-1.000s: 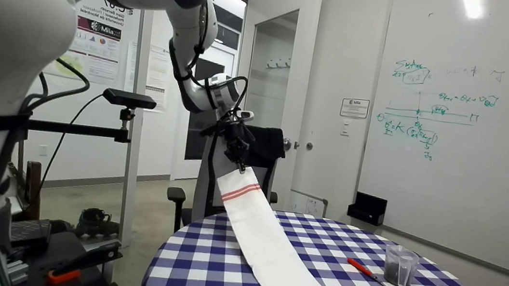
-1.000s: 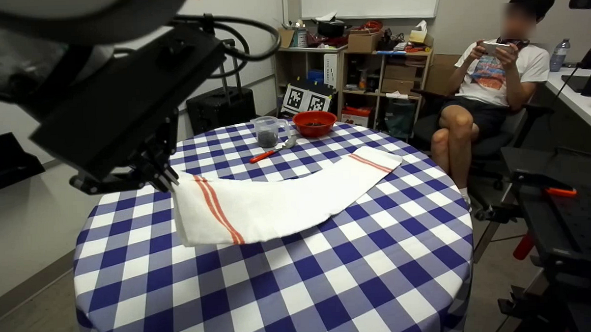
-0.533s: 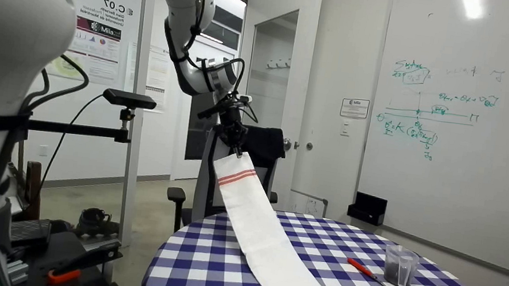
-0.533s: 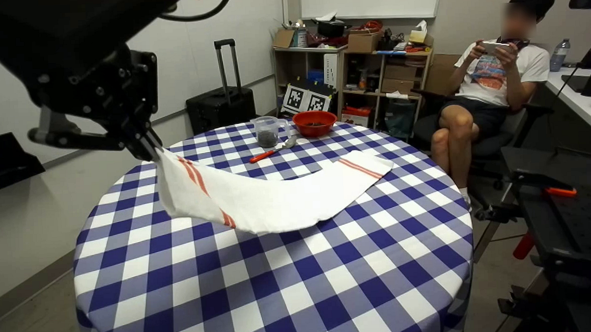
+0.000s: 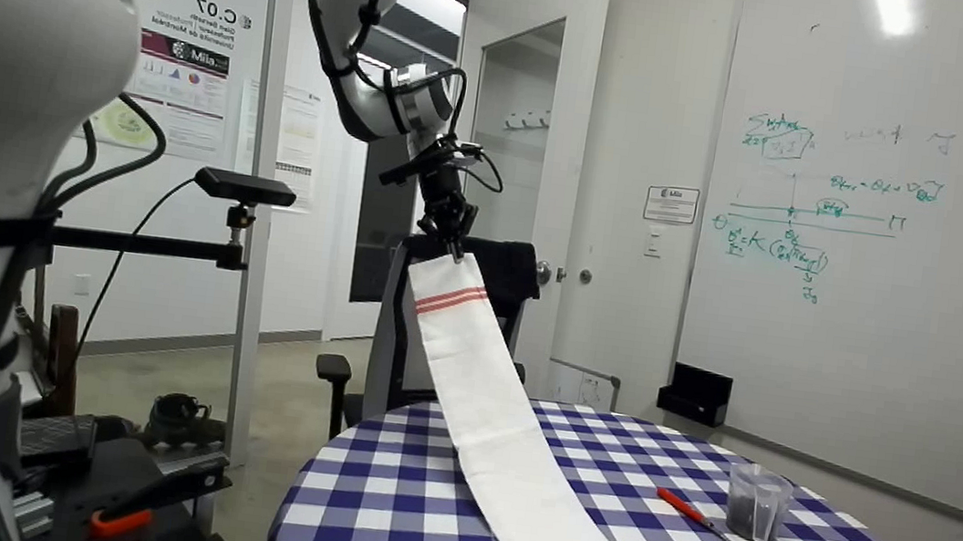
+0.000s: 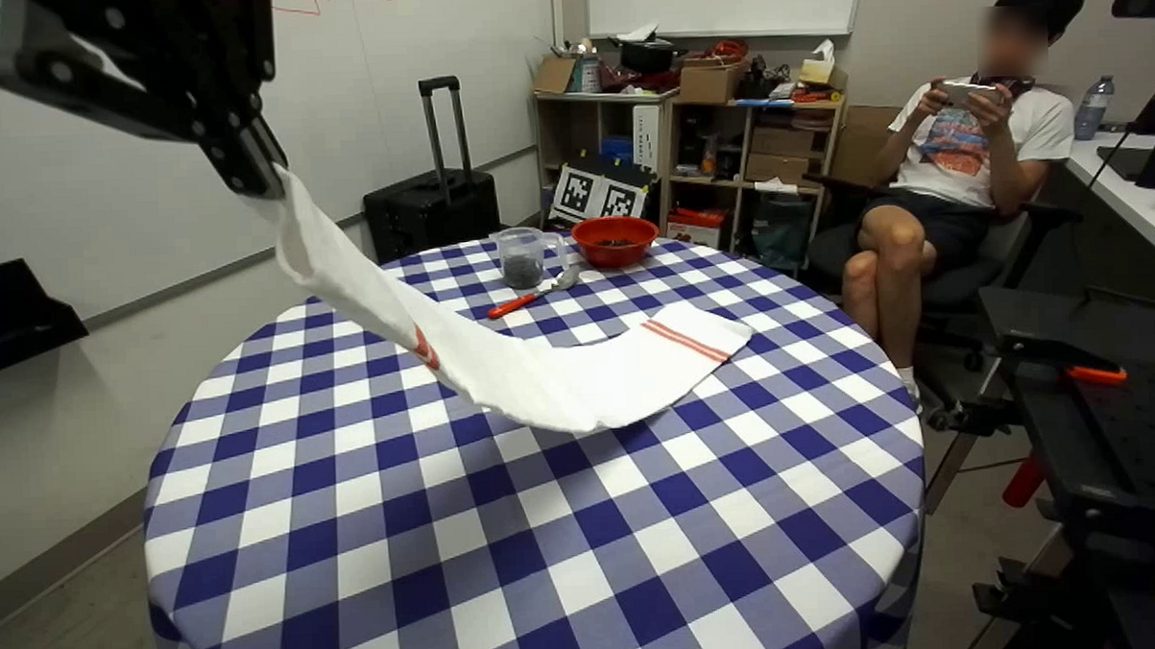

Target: Fold the white towel

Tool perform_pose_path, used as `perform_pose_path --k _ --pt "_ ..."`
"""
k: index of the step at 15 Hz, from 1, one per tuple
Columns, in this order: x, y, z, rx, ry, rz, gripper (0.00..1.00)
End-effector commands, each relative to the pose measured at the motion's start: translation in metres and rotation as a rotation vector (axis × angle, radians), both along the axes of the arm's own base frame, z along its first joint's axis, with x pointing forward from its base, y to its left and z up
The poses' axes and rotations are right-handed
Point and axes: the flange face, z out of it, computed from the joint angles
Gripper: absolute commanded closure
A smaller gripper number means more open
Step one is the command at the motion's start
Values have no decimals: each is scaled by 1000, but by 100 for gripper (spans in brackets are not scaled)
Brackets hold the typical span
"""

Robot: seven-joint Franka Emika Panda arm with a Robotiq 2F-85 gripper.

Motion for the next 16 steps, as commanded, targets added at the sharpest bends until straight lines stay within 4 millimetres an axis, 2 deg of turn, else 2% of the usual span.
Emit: perform_pose_path --k 1,5,9,12,16 --pt "-6 -1 37 18 5 32 99" --pt "-8 -19 65 0 -15 19 99" --pt "-10 -58 88 -63 -35 -23 99" --pt "-14 -95 93 -123 -43 -53 99" --pt "-27 -145 87 -199 -19 -96 99"
